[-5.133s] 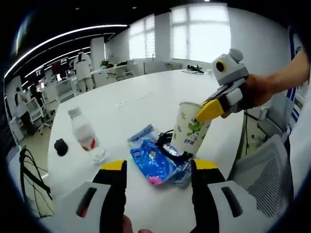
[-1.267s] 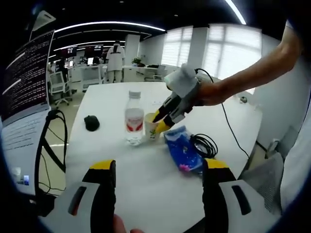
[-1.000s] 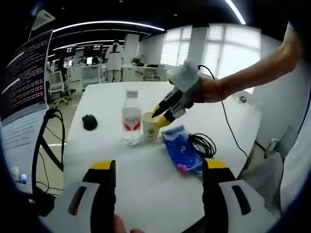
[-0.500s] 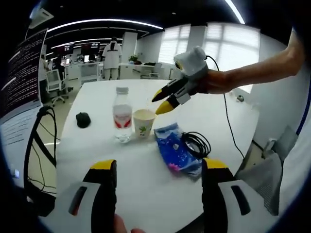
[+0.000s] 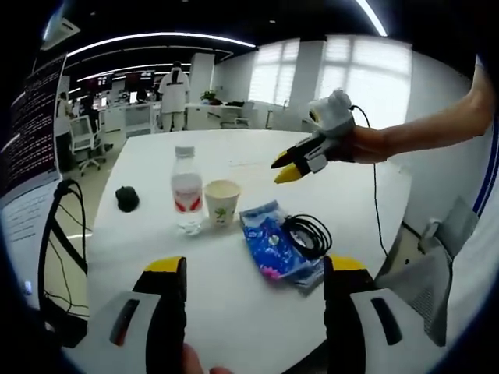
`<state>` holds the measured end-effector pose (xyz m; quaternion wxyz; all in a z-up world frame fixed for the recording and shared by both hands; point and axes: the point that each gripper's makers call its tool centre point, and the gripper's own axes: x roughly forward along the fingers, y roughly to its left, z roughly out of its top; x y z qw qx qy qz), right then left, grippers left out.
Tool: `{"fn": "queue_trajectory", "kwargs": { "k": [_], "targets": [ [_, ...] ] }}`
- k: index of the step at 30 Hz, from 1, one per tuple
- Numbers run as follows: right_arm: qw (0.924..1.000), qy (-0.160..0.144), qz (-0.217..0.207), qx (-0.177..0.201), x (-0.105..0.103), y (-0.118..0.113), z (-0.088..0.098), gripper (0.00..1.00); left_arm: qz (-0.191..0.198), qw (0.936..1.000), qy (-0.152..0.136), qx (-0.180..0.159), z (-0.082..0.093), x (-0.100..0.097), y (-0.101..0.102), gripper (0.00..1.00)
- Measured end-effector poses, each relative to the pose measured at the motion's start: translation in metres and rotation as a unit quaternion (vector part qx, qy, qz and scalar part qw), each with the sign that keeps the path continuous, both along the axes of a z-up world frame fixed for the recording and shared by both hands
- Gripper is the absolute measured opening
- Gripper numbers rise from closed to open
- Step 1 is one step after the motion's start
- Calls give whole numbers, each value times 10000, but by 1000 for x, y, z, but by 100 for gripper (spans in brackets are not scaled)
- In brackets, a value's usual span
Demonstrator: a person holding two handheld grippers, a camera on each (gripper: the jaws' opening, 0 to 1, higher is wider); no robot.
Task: Arrange the tabletop items into an orderly group along one side of the table until the central work area is clear of visible clutter.
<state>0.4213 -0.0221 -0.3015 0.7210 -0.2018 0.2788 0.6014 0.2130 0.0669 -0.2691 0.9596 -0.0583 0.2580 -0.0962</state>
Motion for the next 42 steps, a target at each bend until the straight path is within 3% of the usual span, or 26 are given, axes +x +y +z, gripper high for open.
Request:
{"fn": "queue_trajectory", "kwargs": {
  "k": [5, 10, 14, 17, 29, 33, 42],
  "targets": [
    [9974, 445, -573, -10, -10, -44, -19, 37, -36, 10000, -11, 25, 2, 0, 0, 73],
    [9895, 819, -1177, 160, -5, -66, -38, 36, -61, 10000, -2, 34, 4, 0, 0, 73],
    [9851, 991, -1387, 213, -20, -79, -48, 35, -84, 9999, 15, 63, 3, 0, 1, 73],
    [9828, 1113, -1463, 196, -24, -80, -59, 36, -83, 9999, 20, 60, 3, 0, 3, 73],
    [9765, 1341, -1677, 178, -31, -75, -70, 34, -81, 9999, -15, 68, 6, 3, 6, 74],
    [9748, 1421, -1719, 103, -45, -70, -75, 33, -81, 9999, -35, 74, 7, 4, 7, 74],
    [9710, 1513, -1848, -88, -46, -70, -92, 31, -62, 9999, -30, 96, 9, 2, 13, 76]
  ]
}}
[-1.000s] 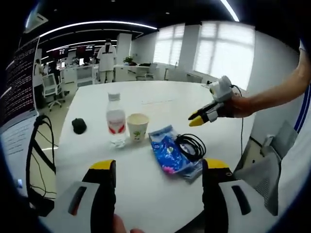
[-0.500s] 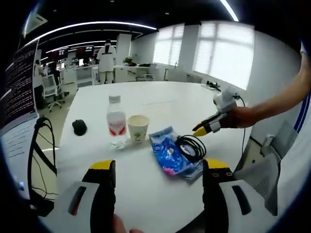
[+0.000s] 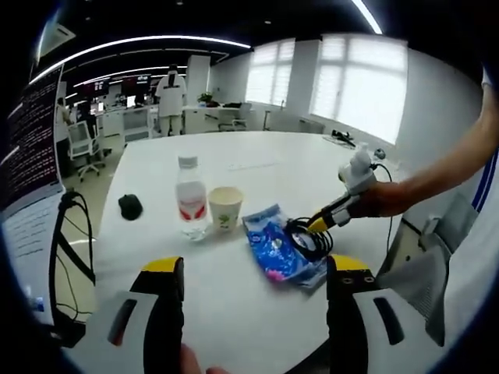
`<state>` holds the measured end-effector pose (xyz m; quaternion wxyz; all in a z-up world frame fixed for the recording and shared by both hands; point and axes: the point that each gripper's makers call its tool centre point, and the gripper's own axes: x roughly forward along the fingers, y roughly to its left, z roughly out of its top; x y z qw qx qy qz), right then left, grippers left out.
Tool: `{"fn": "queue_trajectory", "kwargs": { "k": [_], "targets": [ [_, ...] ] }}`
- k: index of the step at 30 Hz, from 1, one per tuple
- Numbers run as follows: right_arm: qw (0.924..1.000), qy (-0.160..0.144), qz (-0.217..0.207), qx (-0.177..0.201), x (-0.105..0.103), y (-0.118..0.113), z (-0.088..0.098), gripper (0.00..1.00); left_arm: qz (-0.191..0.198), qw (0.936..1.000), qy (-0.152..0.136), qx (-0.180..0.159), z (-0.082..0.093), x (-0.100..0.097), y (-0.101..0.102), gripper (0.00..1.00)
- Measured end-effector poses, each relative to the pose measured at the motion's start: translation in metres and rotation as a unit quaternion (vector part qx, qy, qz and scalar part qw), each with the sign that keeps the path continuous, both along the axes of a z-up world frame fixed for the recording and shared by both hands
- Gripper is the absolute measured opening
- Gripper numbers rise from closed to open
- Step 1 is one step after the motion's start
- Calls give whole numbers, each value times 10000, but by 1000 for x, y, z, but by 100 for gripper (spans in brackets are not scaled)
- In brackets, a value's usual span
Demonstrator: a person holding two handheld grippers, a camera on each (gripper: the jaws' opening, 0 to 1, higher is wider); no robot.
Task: Arrange the tabletop items into an orderly group along one side of the table until the central work area is clear of visible clutter.
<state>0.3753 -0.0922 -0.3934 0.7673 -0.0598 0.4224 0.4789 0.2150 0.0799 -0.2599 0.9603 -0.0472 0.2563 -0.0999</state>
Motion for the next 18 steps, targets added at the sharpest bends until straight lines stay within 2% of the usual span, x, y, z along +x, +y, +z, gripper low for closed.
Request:
{"fn": "queue_trajectory", "kwargs": {
  "k": [7, 10, 12, 15, 18],
  "targets": [
    [9999, -59, 16, -103, 6, 2, -1, 25, 3, 10000, 60, 75, -2, -1, 3, 75],
    [9997, -127, 93, -191, 8, 2, -4, 21, -35, 9995, 233, 215, -10, -3, 4, 75],
    [9981, -295, 206, -499, 13, -4, -10, 14, -58, 9992, 305, 258, -16, -4, 6, 75],
    [9988, -185, 208, -392, 10, 1, -8, 12, -63, 9992, 312, 243, -14, -4, 4, 75],
    [9980, -293, 347, -441, 10, 2, -8, 7, -44, 9993, 313, 214, -14, -3, 5, 75]
  ]
}}
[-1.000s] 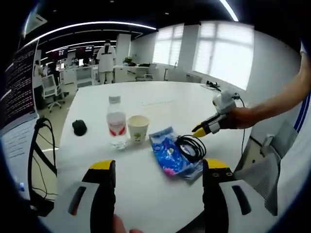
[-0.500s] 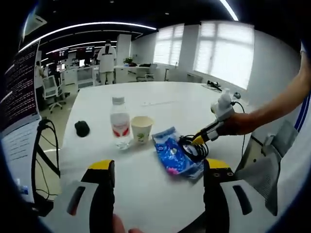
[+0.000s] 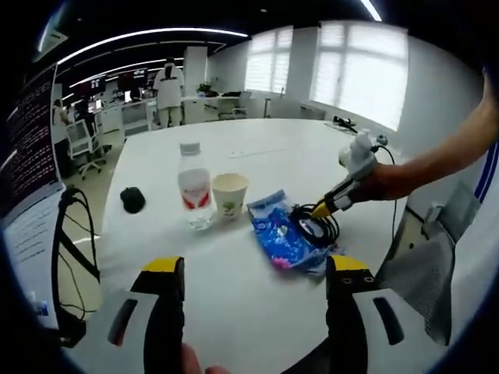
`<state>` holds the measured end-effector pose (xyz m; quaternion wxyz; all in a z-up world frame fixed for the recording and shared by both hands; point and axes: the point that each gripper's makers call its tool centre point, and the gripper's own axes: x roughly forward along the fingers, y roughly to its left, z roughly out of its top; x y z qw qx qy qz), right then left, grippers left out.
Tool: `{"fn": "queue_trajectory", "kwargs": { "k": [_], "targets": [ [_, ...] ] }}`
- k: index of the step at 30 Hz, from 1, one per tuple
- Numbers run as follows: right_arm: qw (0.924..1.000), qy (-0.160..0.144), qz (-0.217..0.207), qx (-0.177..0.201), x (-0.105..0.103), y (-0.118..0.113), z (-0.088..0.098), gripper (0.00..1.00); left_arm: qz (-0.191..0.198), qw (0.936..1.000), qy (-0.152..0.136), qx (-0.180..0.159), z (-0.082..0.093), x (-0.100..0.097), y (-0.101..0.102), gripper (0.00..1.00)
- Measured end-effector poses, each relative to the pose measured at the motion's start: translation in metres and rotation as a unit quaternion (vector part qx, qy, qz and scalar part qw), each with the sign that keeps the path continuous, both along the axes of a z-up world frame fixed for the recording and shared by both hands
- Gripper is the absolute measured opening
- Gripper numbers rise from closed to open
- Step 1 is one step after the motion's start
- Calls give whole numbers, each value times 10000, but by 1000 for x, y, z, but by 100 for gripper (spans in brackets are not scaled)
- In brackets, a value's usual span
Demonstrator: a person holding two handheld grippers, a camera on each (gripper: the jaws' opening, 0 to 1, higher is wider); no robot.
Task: Arrange the tabletop items into an orderly group along one side of the table until the central work area is clear of visible clutter.
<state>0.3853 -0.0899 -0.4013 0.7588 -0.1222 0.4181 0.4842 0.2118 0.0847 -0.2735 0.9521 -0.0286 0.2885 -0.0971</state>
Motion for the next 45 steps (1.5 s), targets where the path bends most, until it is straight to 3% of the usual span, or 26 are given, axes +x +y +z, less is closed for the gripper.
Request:
{"fn": "queue_trajectory", "kwargs": {
  "k": [2, 5, 10, 22, 28, 38, 45],
  "targets": [
    [9998, -164, 53, -130, 2, -2, 2, 5, 5, 10000, 33, 19, -1, 0, 2, 75],
    [9999, -98, 61, -21, 1, 0, 6, 4, 29, 10000, 36, 3, -1, 0, 2, 75],
    [9997, -238, 101, -32, -2, -4, 9, 3, 46, 10000, 42, -19, 0, -2, 1, 75],
    [9989, -273, 5, 392, -11, -1, 30, 1, -9, 10000, 70, -35, -1, 1, -3, 75],
    [9984, -366, 71, 422, -12, -3, 34, 1, 11, 9999, 71, -77, -3, 2, -4, 75],
    [9972, -452, 75, 592, -22, -15, 59, 1, -47, 9999, 108, -97, -6, -1, -11, 75],
    [9965, -478, 22, 684, -26, -25, 66, 1, -107, 9998, 133, -93, -8, -1, -15, 75]
  ]
}}
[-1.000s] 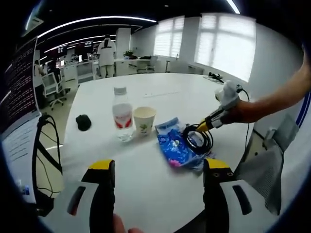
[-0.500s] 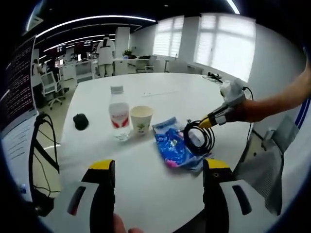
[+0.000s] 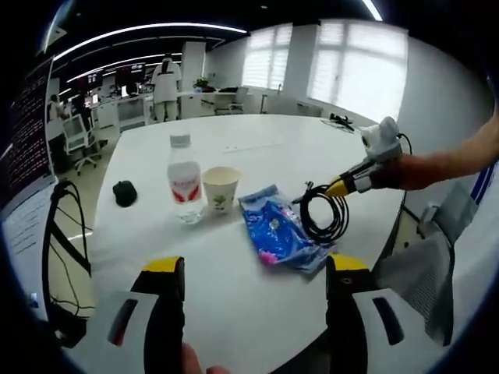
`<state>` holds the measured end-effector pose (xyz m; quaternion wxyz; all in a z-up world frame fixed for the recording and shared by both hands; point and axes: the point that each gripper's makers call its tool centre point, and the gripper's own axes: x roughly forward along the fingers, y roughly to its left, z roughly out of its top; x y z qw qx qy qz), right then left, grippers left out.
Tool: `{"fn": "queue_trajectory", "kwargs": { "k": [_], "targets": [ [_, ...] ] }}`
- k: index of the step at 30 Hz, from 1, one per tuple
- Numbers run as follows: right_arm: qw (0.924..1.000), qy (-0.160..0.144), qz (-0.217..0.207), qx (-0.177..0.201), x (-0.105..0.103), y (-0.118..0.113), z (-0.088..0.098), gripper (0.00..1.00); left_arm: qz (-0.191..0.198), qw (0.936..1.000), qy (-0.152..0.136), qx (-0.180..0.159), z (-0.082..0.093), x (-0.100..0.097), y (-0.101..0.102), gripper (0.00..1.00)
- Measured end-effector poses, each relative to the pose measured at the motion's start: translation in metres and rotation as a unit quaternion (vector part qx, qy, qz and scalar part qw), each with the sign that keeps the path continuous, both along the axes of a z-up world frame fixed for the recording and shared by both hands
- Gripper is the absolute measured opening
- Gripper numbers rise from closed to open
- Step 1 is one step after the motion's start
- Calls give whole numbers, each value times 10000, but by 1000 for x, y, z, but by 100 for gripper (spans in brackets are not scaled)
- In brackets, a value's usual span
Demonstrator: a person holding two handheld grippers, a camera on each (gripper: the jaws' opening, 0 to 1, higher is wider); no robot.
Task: Arrange the tabletop items into an orderly group along one side of the table until the central work area is clear of visible clutter.
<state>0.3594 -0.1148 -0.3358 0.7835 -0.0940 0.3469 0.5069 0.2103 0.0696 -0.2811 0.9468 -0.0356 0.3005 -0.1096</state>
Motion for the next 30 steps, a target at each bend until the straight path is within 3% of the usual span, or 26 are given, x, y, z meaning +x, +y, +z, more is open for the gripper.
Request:
{"fn": "queue_trajectory", "kwargs": {
  "k": [4, 7, 16, 22, 30],
  "targets": [
    [9999, -42, -83, 68, 0, -10, 6, 1, -26, 10000, 20, -3, 0, -2, -4, 75],
    [9995, 29, -265, 185, 9, -17, 9, 1, -40, 10000, 27, -3, 1, -3, -7, 75],
    [9976, -150, -597, 314, 32, -42, 26, 1, -87, 10000, 8, -39, 0, -1, -10, 75],
    [9966, -170, -750, 282, 39, -52, 27, 1, -123, 9999, 0, -50, 1, 1, -14, 75],
    [9917, -155, -1232, 326, 69, -83, 32, 1, -139, 9999, 12, -53, 0, 3, -13, 75]
  ]
}}
